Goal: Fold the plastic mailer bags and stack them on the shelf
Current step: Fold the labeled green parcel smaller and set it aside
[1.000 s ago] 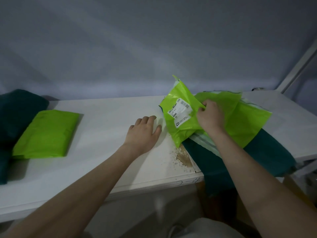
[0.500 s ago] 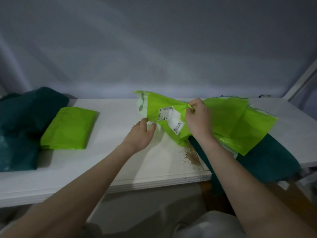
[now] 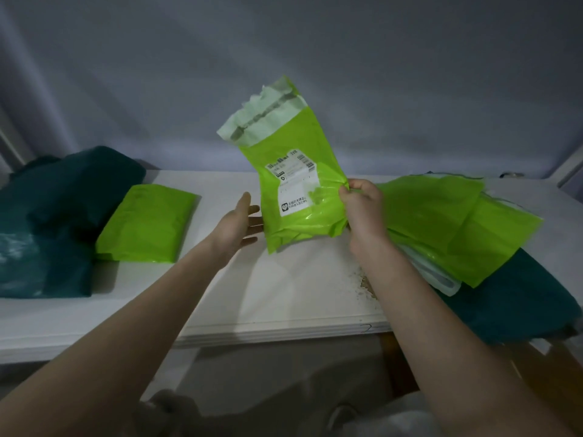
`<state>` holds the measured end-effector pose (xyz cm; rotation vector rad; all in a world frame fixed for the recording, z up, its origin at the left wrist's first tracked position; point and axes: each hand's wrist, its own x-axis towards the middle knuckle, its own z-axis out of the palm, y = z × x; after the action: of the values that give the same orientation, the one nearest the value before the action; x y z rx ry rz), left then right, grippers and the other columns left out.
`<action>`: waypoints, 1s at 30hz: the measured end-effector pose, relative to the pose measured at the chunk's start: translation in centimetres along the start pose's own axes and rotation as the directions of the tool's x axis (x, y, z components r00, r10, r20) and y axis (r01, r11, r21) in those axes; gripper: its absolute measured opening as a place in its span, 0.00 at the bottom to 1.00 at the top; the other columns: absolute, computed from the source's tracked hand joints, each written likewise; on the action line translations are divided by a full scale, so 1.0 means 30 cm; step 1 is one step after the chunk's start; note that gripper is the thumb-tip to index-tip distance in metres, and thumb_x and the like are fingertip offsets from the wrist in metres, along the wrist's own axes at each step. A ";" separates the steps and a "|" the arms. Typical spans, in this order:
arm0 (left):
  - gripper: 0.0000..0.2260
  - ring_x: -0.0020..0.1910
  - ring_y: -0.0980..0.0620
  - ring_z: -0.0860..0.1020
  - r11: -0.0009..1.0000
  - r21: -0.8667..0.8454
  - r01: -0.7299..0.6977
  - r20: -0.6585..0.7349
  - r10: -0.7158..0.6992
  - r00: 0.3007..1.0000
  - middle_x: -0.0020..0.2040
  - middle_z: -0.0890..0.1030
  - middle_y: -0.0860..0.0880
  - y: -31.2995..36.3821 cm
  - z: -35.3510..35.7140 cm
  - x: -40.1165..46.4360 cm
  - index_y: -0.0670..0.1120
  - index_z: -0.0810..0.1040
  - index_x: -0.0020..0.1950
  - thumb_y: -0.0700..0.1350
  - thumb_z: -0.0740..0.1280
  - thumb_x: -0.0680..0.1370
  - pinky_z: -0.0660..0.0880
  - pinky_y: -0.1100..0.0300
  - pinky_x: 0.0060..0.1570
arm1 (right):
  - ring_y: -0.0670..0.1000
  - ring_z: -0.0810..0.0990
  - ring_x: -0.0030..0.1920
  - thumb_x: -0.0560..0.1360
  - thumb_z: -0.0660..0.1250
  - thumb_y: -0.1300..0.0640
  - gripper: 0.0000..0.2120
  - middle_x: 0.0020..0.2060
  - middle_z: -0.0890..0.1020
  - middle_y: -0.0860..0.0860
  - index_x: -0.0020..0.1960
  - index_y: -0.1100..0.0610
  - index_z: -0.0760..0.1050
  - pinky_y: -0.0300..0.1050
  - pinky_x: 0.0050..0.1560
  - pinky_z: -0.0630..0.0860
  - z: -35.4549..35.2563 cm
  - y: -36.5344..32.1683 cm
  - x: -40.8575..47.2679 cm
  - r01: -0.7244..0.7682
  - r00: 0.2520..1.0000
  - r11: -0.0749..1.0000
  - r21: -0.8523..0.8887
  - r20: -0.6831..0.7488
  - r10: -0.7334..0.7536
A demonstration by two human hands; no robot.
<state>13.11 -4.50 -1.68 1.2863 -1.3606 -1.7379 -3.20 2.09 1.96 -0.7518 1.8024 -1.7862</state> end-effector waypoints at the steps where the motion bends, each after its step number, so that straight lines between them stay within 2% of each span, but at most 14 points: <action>1: 0.22 0.52 0.49 0.77 1.000 -0.030 -0.002 0.016 0.002 1.000 0.53 0.79 0.47 0.002 -0.004 -0.002 0.46 0.71 0.64 0.57 0.47 0.82 0.70 0.54 0.59 | 0.52 0.75 0.42 0.75 0.63 0.66 0.10 0.41 0.77 0.57 0.38 0.54 0.73 0.46 0.44 0.71 0.005 0.005 -0.001 -0.026 1.000 0.999 0.020 0.004 0.025; 3: 0.20 0.46 0.50 0.79 0.998 -0.066 -0.022 0.013 0.023 1.000 0.47 0.80 0.48 0.002 -0.014 -0.001 0.45 0.73 0.59 0.55 0.48 0.82 0.74 0.57 0.54 | 0.51 0.73 0.41 0.75 0.62 0.67 0.13 0.38 0.77 0.54 0.37 0.53 0.72 0.44 0.42 0.70 0.014 0.018 -0.003 -0.061 0.998 0.997 0.046 0.014 0.060; 6: 0.17 0.42 0.51 0.79 0.993 -0.082 -0.083 -0.029 0.081 0.996 0.44 0.79 0.48 0.005 -0.024 0.002 0.44 0.74 0.53 0.53 0.51 0.83 0.76 0.60 0.46 | 0.52 0.74 0.42 0.75 0.62 0.68 0.14 0.36 0.76 0.53 0.36 0.53 0.72 0.47 0.45 0.71 0.023 0.038 0.000 -0.104 0.995 0.991 0.086 0.011 0.103; 9: 0.13 0.38 0.53 0.79 0.988 -0.064 -0.140 -0.052 0.137 0.989 0.41 0.78 0.51 0.007 -0.036 0.008 0.45 0.75 0.55 0.51 0.56 0.82 0.78 0.65 0.38 | 0.52 0.74 0.42 0.76 0.61 0.68 0.13 0.35 0.76 0.52 0.36 0.54 0.72 0.49 0.46 0.72 0.028 0.055 0.007 -0.158 0.987 0.981 0.114 0.017 0.157; 13: 0.12 0.38 0.52 0.79 0.981 -0.047 -0.187 -0.069 0.184 0.980 0.44 0.78 0.51 0.004 -0.058 0.015 0.45 0.75 0.58 0.49 0.58 0.81 0.79 0.67 0.36 | 0.53 0.75 0.44 0.76 0.60 0.67 0.11 0.38 0.77 0.54 0.39 0.54 0.73 0.50 0.47 0.74 0.031 0.074 0.008 -0.199 0.980 0.973 0.113 0.038 0.196; 18: 0.10 0.36 0.51 0.78 0.971 -0.024 -0.236 -0.104 0.232 0.967 0.42 0.79 0.50 0.005 -0.075 0.016 0.44 0.77 0.54 0.48 0.60 0.81 0.79 0.66 0.36 | 0.53 0.76 0.43 0.76 0.59 0.68 0.13 0.37 0.77 0.52 0.37 0.54 0.73 0.50 0.46 0.74 0.038 0.079 -0.005 -0.202 0.979 0.972 0.117 0.054 0.197; 23: 0.08 0.35 0.52 0.78 0.965 -0.025 -0.262 -0.131 0.256 0.958 0.40 0.79 0.50 0.009 -0.078 0.014 0.45 0.77 0.48 0.48 0.61 0.80 0.78 0.67 0.35 | 0.50 0.75 0.35 0.75 0.60 0.68 0.12 0.35 0.76 0.51 0.37 0.54 0.70 0.42 0.38 0.72 0.037 0.070 -0.017 -0.210 0.977 0.967 0.141 0.075 0.201; 30: 0.09 0.29 0.57 0.77 0.962 -0.019 -0.271 -0.140 0.265 0.954 0.37 0.78 0.51 0.007 -0.072 0.009 0.47 0.77 0.42 0.47 0.62 0.80 0.78 0.67 0.33 | 0.50 0.76 0.36 0.76 0.62 0.62 0.10 0.36 0.78 0.52 0.38 0.55 0.73 0.42 0.39 0.74 0.035 0.074 -0.015 -0.195 0.978 0.974 0.117 0.097 0.185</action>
<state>14.97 -5.63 -1.60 1.1191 -1.3477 -1.4578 -2.25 1.63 -0.30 -0.5769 1.6306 -1.6972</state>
